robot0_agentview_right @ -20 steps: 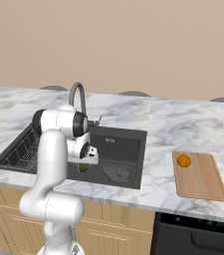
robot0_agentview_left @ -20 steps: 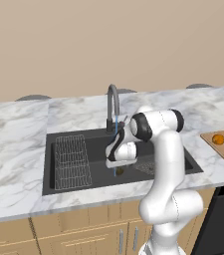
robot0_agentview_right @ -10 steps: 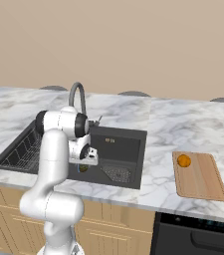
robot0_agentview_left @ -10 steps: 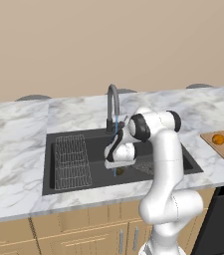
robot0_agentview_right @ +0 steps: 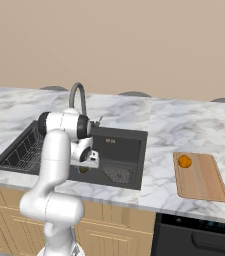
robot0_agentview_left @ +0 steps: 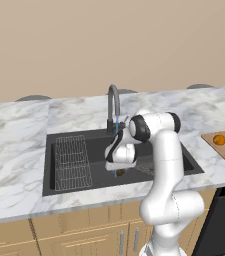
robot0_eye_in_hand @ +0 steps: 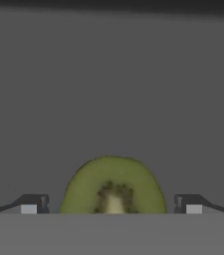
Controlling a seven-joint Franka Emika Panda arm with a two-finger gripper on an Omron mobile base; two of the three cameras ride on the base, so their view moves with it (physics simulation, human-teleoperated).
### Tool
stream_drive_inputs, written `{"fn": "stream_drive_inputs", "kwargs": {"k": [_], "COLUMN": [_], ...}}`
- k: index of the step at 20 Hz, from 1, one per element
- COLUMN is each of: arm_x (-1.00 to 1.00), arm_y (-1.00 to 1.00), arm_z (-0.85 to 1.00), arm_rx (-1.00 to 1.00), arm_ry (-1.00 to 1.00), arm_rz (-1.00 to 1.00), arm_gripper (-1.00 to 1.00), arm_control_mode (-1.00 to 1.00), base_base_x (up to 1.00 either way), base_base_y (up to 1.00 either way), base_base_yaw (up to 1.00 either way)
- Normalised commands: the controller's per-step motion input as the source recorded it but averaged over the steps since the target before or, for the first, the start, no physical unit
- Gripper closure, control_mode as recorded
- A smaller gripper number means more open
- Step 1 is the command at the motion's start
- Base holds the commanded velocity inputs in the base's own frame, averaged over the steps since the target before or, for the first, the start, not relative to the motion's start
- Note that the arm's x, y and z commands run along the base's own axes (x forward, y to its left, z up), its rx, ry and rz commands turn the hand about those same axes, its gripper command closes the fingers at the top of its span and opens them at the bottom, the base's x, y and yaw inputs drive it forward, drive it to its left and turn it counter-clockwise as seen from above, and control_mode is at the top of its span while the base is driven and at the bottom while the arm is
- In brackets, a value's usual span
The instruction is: Pick the orange, kiwi from the sink and place them on the cutting board to airdry. Then turn off the sink faucet.
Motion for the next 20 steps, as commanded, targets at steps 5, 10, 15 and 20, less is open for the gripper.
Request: {"fn": "stream_drive_inputs", "kwargs": {"k": [5,10,15,20], "arm_x": [0.00,0.00,0.00,0.00], "arm_y": [0.00,0.00,0.00,0.00], "arm_z": [-0.14,-0.18,-0.19,-0.06], "arm_rx": [0.02,0.01,0.00,-0.01], "arm_ry": [0.03,0.03,0.03,0.02], "arm_rz": [0.00,0.00,0.00,0.00], "arm_gripper": [-1.00,-1.00,1.00,1.00], "arm_control_mode": [-1.00,-1.00,-1.00,-1.00], "base_base_x": [0.00,0.00,0.00,0.00], "base_base_y": [0.00,0.00,0.00,0.00], "base_base_yaw": [0.00,0.00,0.00,0.00]}}
